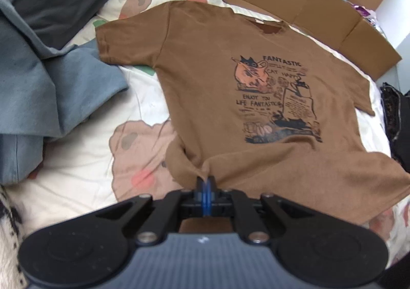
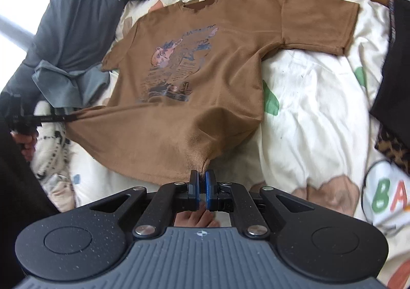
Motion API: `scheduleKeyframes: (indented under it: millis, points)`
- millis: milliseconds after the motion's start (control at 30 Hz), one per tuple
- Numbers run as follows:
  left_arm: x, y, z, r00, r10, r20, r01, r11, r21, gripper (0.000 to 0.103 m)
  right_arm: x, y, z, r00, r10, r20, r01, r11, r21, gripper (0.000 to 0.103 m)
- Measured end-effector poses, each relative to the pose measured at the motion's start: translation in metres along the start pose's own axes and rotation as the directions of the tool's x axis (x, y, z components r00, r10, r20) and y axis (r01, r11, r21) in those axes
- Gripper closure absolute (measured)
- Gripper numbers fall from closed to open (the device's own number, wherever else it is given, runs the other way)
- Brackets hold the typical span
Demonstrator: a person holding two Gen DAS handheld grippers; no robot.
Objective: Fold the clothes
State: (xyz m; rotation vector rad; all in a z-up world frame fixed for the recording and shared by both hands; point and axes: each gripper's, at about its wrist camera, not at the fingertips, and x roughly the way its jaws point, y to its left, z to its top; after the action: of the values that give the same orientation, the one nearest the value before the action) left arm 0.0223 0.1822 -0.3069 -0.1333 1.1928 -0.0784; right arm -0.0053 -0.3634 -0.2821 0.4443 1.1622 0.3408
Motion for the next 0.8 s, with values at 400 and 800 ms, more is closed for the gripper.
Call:
scheduleKeyframes:
  millis: [400,800]
  points:
    - [-0.02,-0.002,-0.014,0.999,-0.024,-0.028,0.024,1.0,0.005,0.102,-0.052,0.012,-0.02,0.998,0.048,0.035,-0.051,0.994,0.092,0.101]
    - [0.03,0.007,-0.05,0.993,0.024,-0.116,-0.031,0.998,-0.058,0.1,0.011,-0.042,-0.063,0.994,-0.045,-0.1,0.066,0.976,0.21,0.101]
